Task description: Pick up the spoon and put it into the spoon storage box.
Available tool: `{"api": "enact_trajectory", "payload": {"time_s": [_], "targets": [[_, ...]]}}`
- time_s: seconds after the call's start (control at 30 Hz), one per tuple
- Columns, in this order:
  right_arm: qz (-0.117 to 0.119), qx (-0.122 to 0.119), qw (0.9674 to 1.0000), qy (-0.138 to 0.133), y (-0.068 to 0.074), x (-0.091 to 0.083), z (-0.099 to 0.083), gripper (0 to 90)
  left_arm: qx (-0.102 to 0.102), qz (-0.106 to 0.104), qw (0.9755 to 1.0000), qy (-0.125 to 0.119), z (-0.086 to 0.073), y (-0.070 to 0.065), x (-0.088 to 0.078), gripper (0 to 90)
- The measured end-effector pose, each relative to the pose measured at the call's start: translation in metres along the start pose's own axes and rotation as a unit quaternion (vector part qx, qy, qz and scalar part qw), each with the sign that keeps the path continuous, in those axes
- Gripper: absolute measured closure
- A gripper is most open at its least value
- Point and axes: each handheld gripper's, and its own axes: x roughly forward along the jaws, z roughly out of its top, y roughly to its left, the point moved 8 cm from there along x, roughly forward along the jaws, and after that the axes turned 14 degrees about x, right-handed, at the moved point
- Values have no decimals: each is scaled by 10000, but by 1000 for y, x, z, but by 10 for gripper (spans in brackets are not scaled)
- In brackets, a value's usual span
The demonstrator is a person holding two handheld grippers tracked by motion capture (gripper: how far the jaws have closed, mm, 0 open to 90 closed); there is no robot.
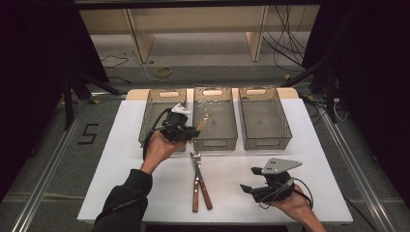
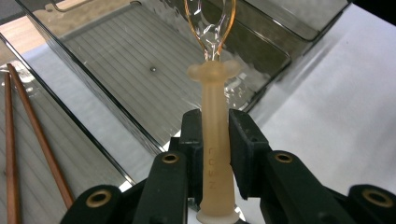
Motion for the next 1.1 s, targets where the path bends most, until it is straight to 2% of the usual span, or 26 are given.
{"api": "enact_trajectory", "payload": {"time_s": [0.47,0.87,1.1], "targets": [[7,13,10000,10,0,0,0,303,-10,129,9999,-73,24,16,15,757],[27,-3,10000,18,0,1,-1,303,-251,186,9995,-106,36,28,37,756],[34,0,10000,11,0,1,-1,303,-383,173,9991,-65,37,33,48,756]]}}
